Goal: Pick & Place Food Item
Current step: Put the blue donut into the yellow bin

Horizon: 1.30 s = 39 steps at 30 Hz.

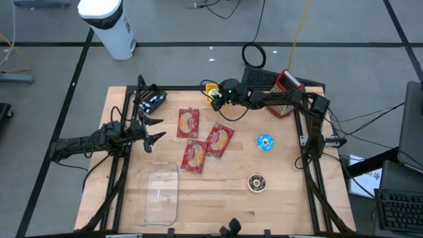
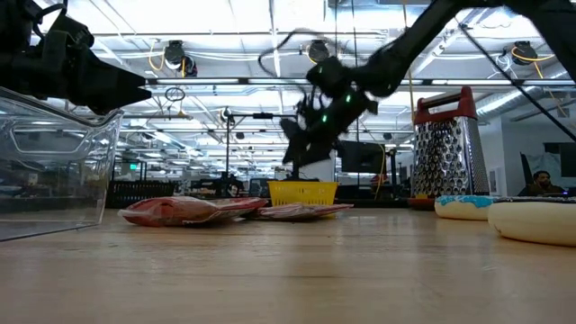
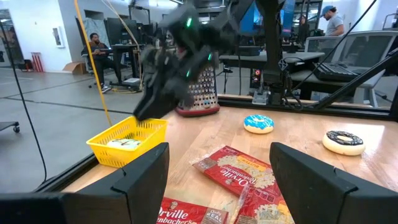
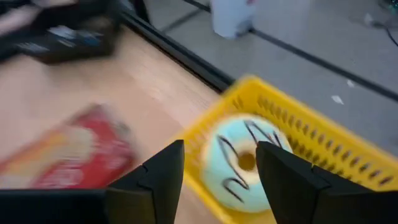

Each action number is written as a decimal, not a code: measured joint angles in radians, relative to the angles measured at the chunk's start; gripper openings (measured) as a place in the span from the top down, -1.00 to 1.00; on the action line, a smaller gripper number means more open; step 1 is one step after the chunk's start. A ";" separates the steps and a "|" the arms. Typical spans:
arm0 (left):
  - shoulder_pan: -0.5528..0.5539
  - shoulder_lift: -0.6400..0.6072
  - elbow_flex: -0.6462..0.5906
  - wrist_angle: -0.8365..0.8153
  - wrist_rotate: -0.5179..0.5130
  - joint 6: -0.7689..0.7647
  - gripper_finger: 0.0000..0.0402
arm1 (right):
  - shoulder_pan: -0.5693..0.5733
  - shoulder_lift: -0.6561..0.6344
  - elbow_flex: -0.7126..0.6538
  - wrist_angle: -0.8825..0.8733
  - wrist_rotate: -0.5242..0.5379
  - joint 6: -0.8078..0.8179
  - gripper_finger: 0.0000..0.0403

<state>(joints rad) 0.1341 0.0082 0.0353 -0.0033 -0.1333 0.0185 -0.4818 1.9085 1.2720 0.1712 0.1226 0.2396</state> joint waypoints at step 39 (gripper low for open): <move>0.000 0.000 0.000 0.000 0.000 0.000 -0.40 | 0.519 -0.572 -0.530 -0.770 0.005 0.768 0.15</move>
<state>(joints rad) 0.1341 0.0084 0.0357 -0.0036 -0.1333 0.0185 0.0376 1.3369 0.7421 -0.5989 0.1280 1.0080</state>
